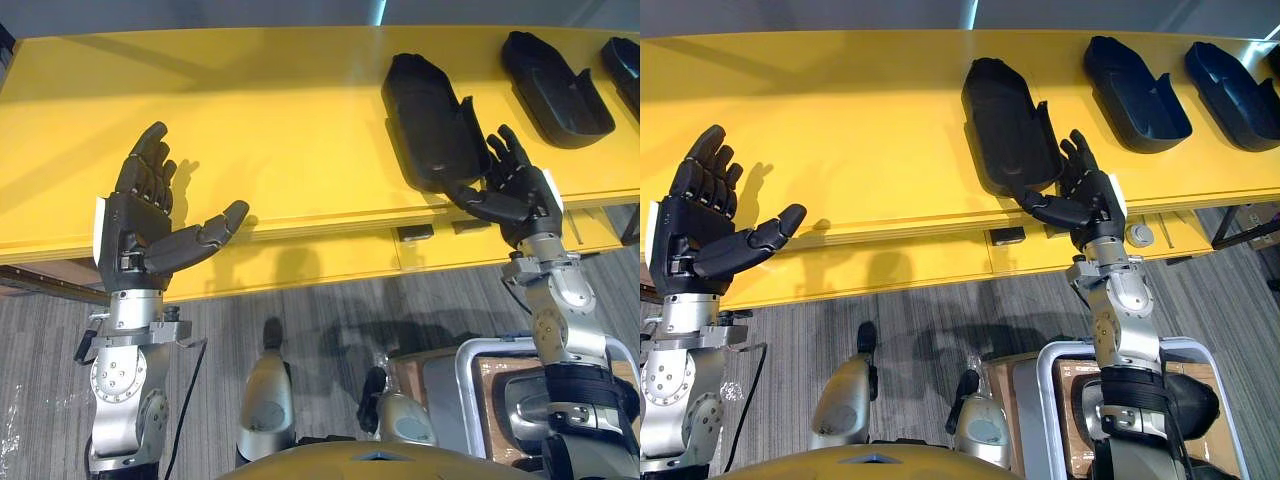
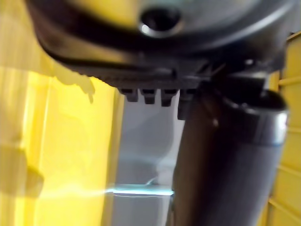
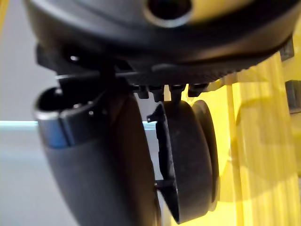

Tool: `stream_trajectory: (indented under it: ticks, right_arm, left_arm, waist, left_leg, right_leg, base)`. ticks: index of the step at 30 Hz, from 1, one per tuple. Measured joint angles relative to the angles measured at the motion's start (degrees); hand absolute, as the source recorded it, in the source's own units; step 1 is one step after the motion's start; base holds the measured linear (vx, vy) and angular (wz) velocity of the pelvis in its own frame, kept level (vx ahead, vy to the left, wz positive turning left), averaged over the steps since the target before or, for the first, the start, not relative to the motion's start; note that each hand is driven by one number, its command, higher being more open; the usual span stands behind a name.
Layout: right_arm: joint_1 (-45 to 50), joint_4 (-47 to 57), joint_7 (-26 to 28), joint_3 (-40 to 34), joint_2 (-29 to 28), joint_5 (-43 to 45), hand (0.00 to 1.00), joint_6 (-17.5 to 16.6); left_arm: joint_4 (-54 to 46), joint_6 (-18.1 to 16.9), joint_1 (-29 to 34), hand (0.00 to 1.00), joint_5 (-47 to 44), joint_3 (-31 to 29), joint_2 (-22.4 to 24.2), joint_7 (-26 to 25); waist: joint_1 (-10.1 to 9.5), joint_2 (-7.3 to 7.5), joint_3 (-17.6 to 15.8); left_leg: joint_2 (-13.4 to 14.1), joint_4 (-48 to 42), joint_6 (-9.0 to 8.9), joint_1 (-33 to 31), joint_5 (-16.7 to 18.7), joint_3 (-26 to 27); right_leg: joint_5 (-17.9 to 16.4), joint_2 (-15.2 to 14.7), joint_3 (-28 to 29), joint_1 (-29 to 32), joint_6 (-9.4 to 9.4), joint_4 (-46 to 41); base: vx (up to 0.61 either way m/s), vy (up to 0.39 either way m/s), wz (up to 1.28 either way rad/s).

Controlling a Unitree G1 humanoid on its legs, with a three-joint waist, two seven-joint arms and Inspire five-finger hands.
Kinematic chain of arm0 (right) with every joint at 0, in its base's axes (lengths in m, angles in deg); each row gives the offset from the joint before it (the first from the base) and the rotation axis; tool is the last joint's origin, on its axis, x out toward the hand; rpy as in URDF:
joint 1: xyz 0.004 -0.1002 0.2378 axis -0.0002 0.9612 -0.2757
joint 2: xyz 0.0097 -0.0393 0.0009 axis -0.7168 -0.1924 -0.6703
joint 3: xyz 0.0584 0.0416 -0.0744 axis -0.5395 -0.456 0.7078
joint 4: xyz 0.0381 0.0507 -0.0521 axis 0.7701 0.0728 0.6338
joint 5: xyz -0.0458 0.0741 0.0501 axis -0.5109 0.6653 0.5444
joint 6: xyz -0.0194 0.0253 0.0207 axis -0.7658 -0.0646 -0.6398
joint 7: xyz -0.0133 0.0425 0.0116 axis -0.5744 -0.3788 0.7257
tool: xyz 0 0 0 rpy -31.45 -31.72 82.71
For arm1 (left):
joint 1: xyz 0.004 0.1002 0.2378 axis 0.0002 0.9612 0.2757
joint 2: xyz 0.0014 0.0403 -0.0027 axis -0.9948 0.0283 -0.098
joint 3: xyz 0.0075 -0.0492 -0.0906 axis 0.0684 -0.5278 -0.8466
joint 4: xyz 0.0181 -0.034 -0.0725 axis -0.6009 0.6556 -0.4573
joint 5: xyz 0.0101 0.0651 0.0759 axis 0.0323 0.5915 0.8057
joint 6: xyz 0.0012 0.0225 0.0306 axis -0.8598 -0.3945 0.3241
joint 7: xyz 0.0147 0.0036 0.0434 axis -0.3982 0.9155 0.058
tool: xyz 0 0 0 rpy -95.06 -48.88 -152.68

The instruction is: Walk over and take three plastic housings, then place them on the shelf

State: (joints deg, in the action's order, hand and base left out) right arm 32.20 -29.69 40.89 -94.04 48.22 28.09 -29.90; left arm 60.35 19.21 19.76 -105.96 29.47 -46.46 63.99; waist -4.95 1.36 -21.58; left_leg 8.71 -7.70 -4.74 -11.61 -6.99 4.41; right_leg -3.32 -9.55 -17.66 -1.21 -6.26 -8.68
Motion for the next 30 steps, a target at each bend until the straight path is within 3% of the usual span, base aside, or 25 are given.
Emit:
stream_trajectory:
  ticks: [9, 17, 23, 24, 30]
  right_arm:
    - [0.04, 0.09, -0.40, 0.74, -0.01, -0.07, 1.00, -0.43]
    - [0.13, 0.30, -5.19, 1.18, -0.24, -1.65, 1.00, -1.74]
    - [4.89, 16.54, -8.03, -1.11, -3.42, -6.22, 1.00, -3.17]
    - [5.94, 20.13, -7.83, -1.19, -3.78, -6.65, 0.00, -3.97]
    - [16.10, 32.19, -3.35, -0.27, -9.94, -6.63, 0.00, -5.49]
  left_arm:
    - [0.00, 0.02, 0.14, 1.00, -0.02, 0.01, 0.01, 1.43]
    - [-0.20, 0.07, 0.82, 1.00, -0.11, 0.55, 0.34, 1.59]
    - [-0.71, 0.61, 4.66, 1.00, -0.05, 3.12, 3.84, 1.80]
    - [-0.71, 1.31, 4.87, 1.00, -0.02, 3.83, 4.32, 1.82]
    - [-0.93, 1.69, 6.21, 1.00, 0.41, 5.98, 6.43, 1.09]
  waist:
    - [0.05, 0.05, 0.09]
    - [-0.08, -0.22, 0.44]
    - [0.32, -1.32, 2.25]
    - [0.44, -1.37, 3.28]
    - [2.13, -1.30, 5.91]
  left_leg:
    - [-0.06, 0.94, 0.08, 0.29, -0.33, 0.00]
    - [-0.11, 2.41, -0.17, 1.40, -0.74, 0.11]
    - [-0.21, 3.96, -0.23, 2.69, -1.49, 1.12]
    - [-0.16, 3.96, -0.29, 2.91, -1.39, 1.32]
    - [-0.10, 4.11, -0.60, 4.56, -0.11, 2.29]
  right_leg:
    - [0.05, 0.10, -0.16, -0.34, -0.01, 0.73]
    - [0.01, 0.15, -0.13, -0.81, 0.00, 0.77]
    - [0.14, -0.03, 0.51, -0.78, -0.49, 0.79]
    - [0.04, -0.04, 0.67, -0.83, -0.55, 0.79]
    - [-1.07, -0.24, 1.39, -1.49, -0.24, 0.89]
  base:
    - [0.00, 0.000, 0.00]
    - [0.01, -0.003, 0.00]
    - [0.03, -0.005, -0.06]
    - [0.04, -0.014, -0.06]
    - [0.00, -0.005, -0.07]
